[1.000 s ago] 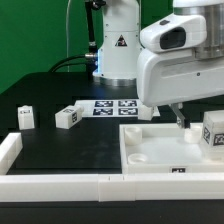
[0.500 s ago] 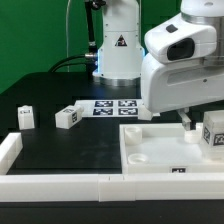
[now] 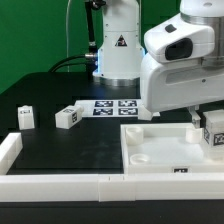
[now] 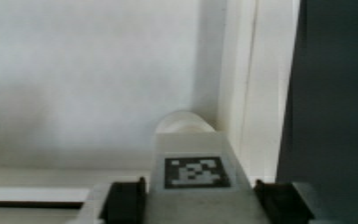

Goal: Assemble one leg

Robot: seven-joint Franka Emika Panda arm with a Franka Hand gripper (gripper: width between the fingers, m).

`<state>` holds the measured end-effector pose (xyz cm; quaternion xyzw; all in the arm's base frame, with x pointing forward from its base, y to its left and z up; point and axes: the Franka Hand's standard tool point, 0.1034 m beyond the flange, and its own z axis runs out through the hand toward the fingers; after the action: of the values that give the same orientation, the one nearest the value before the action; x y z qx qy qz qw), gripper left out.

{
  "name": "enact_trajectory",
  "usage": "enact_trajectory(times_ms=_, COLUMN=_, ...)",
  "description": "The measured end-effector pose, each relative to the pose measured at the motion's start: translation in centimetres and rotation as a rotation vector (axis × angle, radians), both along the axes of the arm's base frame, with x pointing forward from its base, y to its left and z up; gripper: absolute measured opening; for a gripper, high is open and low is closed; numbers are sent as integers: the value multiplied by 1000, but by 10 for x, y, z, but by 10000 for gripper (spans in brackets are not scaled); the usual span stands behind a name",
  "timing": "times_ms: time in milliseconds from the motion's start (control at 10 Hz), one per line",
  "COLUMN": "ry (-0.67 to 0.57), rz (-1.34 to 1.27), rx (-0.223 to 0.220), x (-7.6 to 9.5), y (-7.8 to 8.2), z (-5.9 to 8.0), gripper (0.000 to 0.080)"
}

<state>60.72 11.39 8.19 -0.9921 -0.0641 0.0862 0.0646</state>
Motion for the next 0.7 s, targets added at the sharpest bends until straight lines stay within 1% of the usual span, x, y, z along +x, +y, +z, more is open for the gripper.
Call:
enact_trajectory(times_ms=100, ry=0, rz=-3, rx=0, x=0, y=0, z=0, gripper=291)
enact_trajectory(times_ms=200, ry=14, rz=-115, rx=-18, x=0, y=1, z=0, gripper=291)
enact_trajectory(times_ms=500, ry=49, rz=-532, rx=-91, x=1, y=4, z=-1, gripper=292)
enact_trajectory(times_ms=700, ry=85, rz=-779, rx=-124, x=1, y=7, z=-1, gripper=292)
